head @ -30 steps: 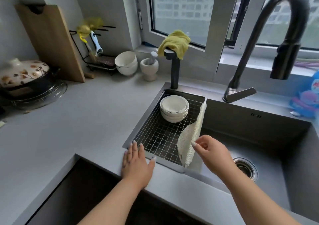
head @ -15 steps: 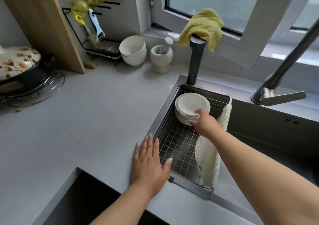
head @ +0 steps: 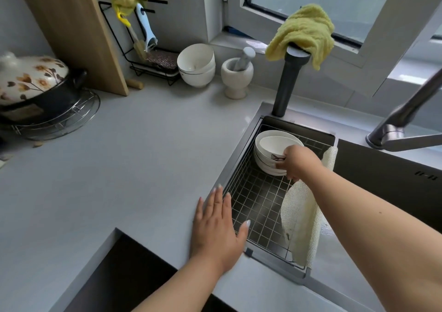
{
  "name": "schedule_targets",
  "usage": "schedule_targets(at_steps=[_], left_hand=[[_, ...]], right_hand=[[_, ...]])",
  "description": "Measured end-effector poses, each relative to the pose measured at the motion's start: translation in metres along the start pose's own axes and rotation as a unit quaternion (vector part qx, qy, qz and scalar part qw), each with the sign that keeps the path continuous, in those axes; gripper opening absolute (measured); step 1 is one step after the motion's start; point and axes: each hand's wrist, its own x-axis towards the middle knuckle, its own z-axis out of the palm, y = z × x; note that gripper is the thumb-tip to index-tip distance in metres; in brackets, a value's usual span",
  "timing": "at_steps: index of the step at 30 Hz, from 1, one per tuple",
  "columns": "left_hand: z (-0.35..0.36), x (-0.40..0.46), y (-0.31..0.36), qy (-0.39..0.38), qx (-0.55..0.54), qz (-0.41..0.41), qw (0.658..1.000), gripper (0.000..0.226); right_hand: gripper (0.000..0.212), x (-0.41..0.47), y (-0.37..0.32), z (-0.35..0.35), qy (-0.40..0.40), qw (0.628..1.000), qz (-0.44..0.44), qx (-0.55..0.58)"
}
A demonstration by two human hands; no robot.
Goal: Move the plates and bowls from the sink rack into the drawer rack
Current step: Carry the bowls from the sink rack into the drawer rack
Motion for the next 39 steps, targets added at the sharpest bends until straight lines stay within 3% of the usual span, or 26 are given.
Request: schedule_targets(at_steps=[3, 14, 18, 20, 22, 25, 29, 31, 34, 39], left_hand=[[0.000, 0.000, 0.000, -0.010, 0.004, -0.001, 1.000, 0.080], [0.000, -0.002, 0.000, -0.007, 0.001, -0.009, 1.000, 0.079], [-0.006, -0.007, -0.007, -0.003, -0.166, -0.004, 0.986, 0.071], [-0.014, -0.015, -0.009, 0.003, -0.311, -0.036, 0.950, 0.064], [-0.024, -0.027, -0.005, 0.031, -0.441, -0.089, 0.893, 0.054], [-0.039, -0.054, 0.008, 0.072, -0.551, -0.135, 0.820, 0.045], [-0.060, -0.097, 0.024, 0.038, -0.707, -0.159, 0.688, 0.052], [-0.073, -0.123, 0.029, 0.000, -0.749, -0.167, 0.641, 0.055], [-0.081, -0.165, 0.034, -0.031, -0.760, -0.186, 0.621, 0.051], [-0.077, -0.227, 0.030, 0.038, -0.777, -0.255, 0.574, 0.041]], right_hand=[[0.036, -0.003, -0.004, -0.005, -0.026, 0.999, -0.001, 0.032], [0.023, -0.055, 0.006, -0.017, 0.204, 0.944, -0.087, 0.246], [0.029, -0.110, 0.013, -0.012, 0.214, 0.932, -0.117, 0.268], [0.029, -0.138, 0.018, -0.004, 0.191, 0.936, -0.128, 0.267], [0.029, -0.166, 0.023, 0.005, 0.171, 0.940, -0.144, 0.259], [0.031, -0.208, 0.027, 0.019, 0.170, 0.945, -0.179, 0.214], [0.033, -0.257, 0.032, 0.037, 0.184, 0.938, -0.231, 0.183], [0.033, -0.281, 0.032, 0.045, 0.179, 0.934, -0.265, 0.162], [0.033, -0.314, 0.030, 0.056, 0.146, 0.928, -0.315, 0.134], [0.027, -0.358, 0.023, 0.078, 0.049, 0.905, -0.381, 0.185]])
